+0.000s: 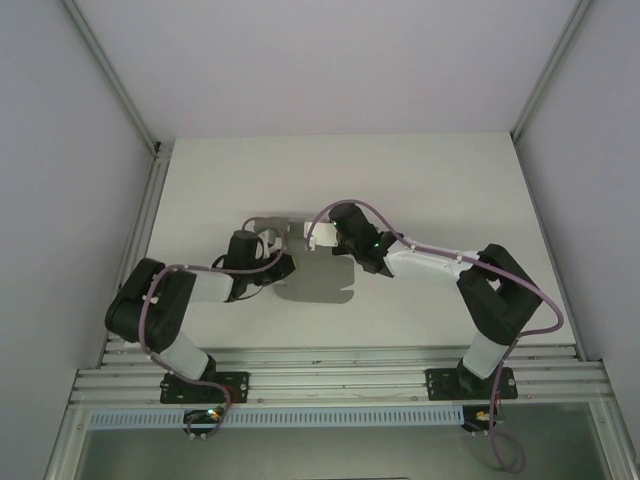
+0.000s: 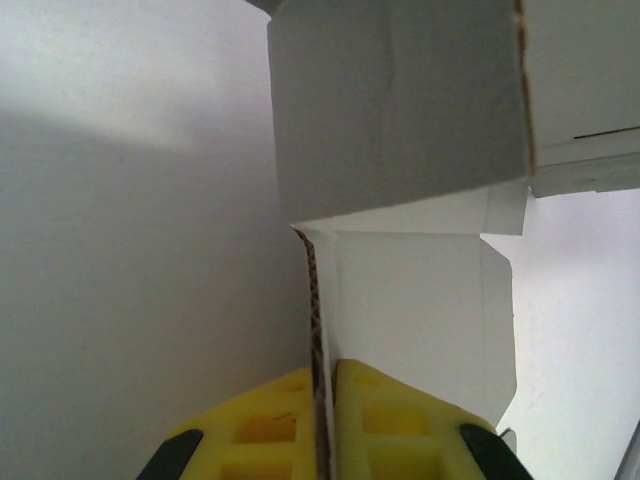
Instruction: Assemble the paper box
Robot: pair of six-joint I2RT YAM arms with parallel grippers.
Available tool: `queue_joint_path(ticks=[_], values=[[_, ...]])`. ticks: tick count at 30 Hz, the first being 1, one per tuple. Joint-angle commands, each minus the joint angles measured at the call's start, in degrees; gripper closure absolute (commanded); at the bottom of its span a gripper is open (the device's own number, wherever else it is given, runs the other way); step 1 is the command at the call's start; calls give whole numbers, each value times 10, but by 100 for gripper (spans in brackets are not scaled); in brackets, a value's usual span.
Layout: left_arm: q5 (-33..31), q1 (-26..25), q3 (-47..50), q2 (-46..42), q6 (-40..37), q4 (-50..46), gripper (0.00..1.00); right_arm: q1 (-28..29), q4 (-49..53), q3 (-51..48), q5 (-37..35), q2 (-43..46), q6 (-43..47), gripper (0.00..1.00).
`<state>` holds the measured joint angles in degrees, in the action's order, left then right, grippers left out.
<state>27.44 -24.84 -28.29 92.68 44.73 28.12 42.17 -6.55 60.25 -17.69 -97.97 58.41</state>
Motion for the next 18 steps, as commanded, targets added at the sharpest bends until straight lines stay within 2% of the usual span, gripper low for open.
queue_joint_path(ticks=[1,3,4,6,9,10,11,13,16,17,18], values=[[4,-6,0,17,22,94,100,20,56,-12,52,-18,-3,100],[4,-6,0,19,21,90,100,22,64,-13,61,-24,-10,100],[2,-6,-3,18,18,78,96,24,66,-13,63,-28,-11,100],[-8,-6,-8,12,7,47,76,27,66,-14,58,-35,-11,100],[-24,-6,-5,-20,-10,8,63,28,61,-11,38,-47,-9,100],[-36,-6,-6,-37,-20,-19,54,28,57,-11,32,-52,-5,100],[-53,-6,-8,-56,-31,-55,44,28,55,-9,27,-54,-2,100],[-112,-8,-18,-104,-56,-157,37,28,53,-7,25,-57,-1,100],[-206,-12,-28,-181,-88,-291,14,27,50,-7,28,-56,-2,100],[-235,-13,-31,-206,-93,-328,0,27,48,-8,26,-58,-1,100],[-263,-13,-35,-233,-97,-366,0,28,46,-9,24,-60,1,100]])
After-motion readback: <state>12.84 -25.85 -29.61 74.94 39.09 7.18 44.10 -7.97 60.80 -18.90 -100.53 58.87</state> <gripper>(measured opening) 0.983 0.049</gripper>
